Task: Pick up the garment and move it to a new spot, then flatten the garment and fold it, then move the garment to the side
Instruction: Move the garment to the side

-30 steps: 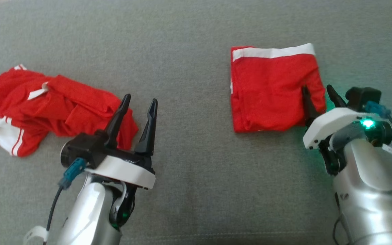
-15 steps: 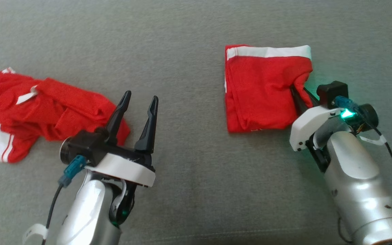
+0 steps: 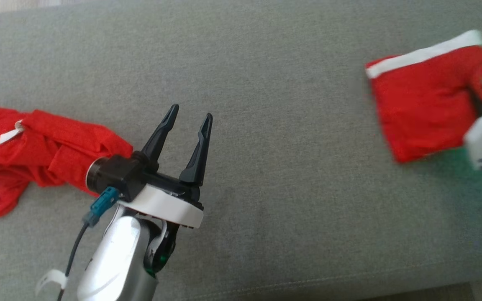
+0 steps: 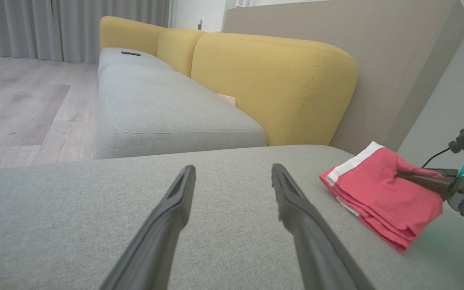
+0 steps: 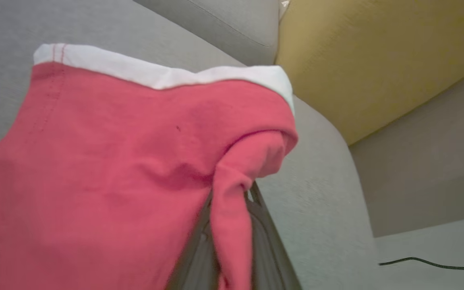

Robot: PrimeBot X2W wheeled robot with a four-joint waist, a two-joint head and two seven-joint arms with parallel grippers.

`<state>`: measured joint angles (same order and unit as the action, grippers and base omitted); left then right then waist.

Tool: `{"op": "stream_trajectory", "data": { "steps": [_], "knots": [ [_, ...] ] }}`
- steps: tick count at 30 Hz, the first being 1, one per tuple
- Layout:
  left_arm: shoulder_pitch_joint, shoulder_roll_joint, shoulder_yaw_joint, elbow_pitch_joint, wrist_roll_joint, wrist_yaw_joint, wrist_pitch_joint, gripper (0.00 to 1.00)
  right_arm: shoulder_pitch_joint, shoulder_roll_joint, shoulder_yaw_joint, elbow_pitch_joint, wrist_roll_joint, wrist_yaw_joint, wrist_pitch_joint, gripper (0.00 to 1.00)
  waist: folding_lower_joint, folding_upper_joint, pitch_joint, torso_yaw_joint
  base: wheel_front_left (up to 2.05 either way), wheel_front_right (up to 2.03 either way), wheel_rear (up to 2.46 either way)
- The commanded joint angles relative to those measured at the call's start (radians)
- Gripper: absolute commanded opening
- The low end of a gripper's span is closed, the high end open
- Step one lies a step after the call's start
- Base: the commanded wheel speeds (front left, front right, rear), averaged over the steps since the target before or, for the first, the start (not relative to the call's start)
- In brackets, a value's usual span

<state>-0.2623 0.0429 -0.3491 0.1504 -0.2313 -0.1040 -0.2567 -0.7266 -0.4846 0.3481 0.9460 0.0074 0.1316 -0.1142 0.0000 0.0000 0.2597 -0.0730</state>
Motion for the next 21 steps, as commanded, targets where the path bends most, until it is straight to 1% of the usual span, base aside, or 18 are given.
{"op": "stream_trajectory", "data": {
  "steps": [1, 3, 5, 8, 10, 11, 14, 21],
  "knots": [
    [-0.040, 0.007, 0.023, -0.038, -0.007, 0.005, -0.005, 1.00, -0.032, -0.046, 0.012, -0.018, 0.009, -0.001, -0.001, 0.00, 0.0000, 0.0000, 0.009, 0.009, 0.00, 0.00, 0.00],
    [-0.040, 0.007, 0.024, -0.038, -0.007, 0.005, -0.005, 1.00, -0.041, -0.096, 0.009, -0.003, 0.010, -0.001, 0.005, 0.00, 0.0000, 0.0000, 0.019, 0.017, 0.00, 0.00, 0.00],
    [-0.041, 0.007, 0.025, -0.039, -0.007, 0.005, -0.005, 1.00, -0.054, -0.133, -0.016, 0.016, 0.013, -0.001, 0.006, 0.00, 0.0000, 0.0000, 0.030, 0.027, 0.00, 0.00, 0.00],
    [-0.044, 0.007, 0.031, -0.039, -0.006, 0.004, -0.005, 1.00, -0.072, -0.162, -0.064, 0.042, 0.004, -0.001, 0.004, 0.00, 0.0000, 0.0000, 0.043, 0.039, 0.00, 0.00, 0.00],
    [-0.047, 0.007, 0.035, -0.041, -0.005, 0.003, -0.005, 1.00, -0.082, -0.171, -0.095, 0.057, -0.011, -0.001, 0.003, 0.00, 0.0000, 0.0000, 0.053, 0.045, 0.00, 0.00, 0.00],
    [-0.047, 0.007, 0.035, -0.041, -0.005, 0.003, -0.005, 1.00, -0.082, -0.171, -0.095, 0.057, -0.011, -0.001, 0.003, 0.00, 0.0000, 0.0000, 0.053, 0.045, 0.00, 0.00, 0.00],
    [-0.054, 0.007, 0.040, -0.042, -0.004, 0.001, -0.005, 1.00, -0.094, -0.175, -0.148, 0.074, -0.038, -0.001, 0.000, 0.00, 0.0000, 0.0000, 0.064, 0.053, 0.00, 0.00, 0.00],
    [-0.059, 0.007, 0.049, -0.040, -0.002, -0.002, -0.005, 1.00, -0.102, -0.156, -0.233, 0.093, -0.097, -0.001, 0.000, 0.00, 0.0000, 0.0000, 0.078, 0.062, 0.00, 0.00, 0.00]
  ]
}}
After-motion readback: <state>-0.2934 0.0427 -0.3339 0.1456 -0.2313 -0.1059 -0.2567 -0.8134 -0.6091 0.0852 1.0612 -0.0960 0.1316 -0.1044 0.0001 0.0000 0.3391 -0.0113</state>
